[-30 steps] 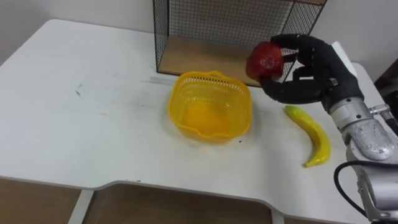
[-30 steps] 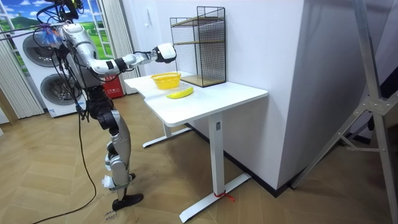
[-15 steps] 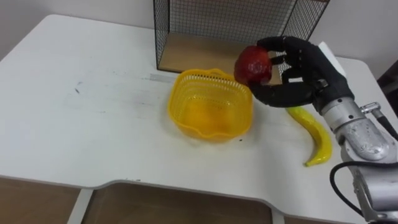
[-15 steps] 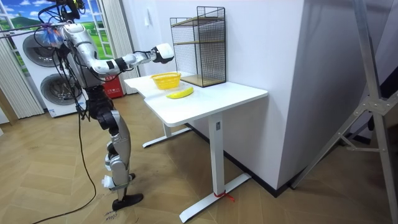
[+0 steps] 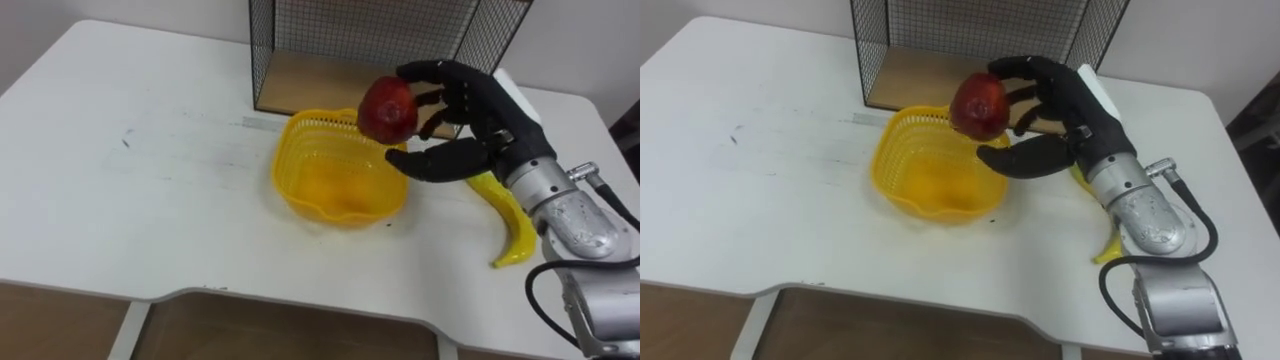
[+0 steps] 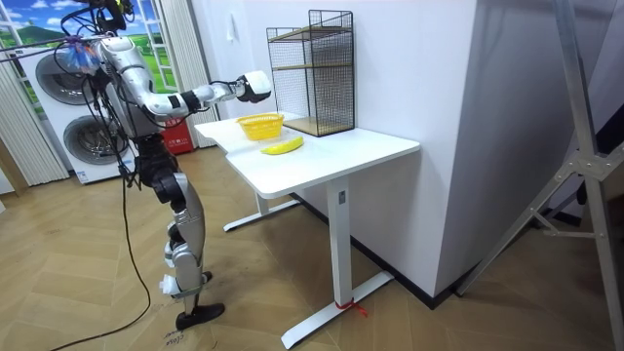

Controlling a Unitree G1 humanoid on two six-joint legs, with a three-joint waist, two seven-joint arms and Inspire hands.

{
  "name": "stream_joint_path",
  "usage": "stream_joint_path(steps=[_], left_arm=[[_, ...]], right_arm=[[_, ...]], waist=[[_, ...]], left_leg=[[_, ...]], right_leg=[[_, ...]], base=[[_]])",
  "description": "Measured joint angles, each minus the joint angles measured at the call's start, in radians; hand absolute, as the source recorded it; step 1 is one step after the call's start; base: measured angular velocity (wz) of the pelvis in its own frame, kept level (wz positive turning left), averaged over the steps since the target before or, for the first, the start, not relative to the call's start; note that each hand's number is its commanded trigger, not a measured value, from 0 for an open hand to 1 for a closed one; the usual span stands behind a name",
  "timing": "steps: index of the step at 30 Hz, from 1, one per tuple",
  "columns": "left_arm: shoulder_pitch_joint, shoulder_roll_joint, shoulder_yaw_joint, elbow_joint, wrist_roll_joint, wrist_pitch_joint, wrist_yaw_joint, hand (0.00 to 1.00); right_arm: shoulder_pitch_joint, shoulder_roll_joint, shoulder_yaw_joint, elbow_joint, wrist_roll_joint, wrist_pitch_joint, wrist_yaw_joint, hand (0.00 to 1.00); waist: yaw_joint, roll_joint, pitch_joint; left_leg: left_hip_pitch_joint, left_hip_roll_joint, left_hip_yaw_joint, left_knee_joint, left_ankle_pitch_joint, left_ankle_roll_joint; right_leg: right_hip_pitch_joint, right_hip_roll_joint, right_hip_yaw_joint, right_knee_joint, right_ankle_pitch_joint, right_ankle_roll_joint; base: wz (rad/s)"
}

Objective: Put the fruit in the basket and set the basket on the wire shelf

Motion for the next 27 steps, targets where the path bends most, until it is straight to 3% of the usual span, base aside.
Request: stream_joint_path(steps=[6,8,27], left_arm=[[0.001,0.0,-0.001,0.0,0.0,-0.002,0.0,0.0],[0.001,0.0,-0.003,0.001,0.0,-0.002,0.0,0.0],[-0.003,0.0,-0.016,0.008,0.0,-0.002,-0.003,0.0]], right_arm=[[0.0,0.0,0.0,0.0,0.0,0.0,0.005,0.0],[0.0,0.0,0.0,0.0,-0.001,0.0,0.005,0.0],[0.001,0.0,0.0,0.0,0.008,0.0,0.006,0.0]], waist=[[0.0,0.0,0.001],[0.0,0.003,0.0049],[0.0,0.005,0.0066]], left_leg=[[0.0,0.0,0.0,0.003,0.0,0.0],[0.0,0.0,0.0,0.006,0.0,0.0],[-0.008,0.001,-0.004,0.009,0.0,0.0]], right_leg=[[0.001,0.0,0.0,0.0,0.0,-0.001],[0.003,0.0,-0.001,0.0,0.001,-0.001],[0.0,0.001,0.0,0.002,0.001,-0.001]], base=[[0.0],[0.0],[0.0]])
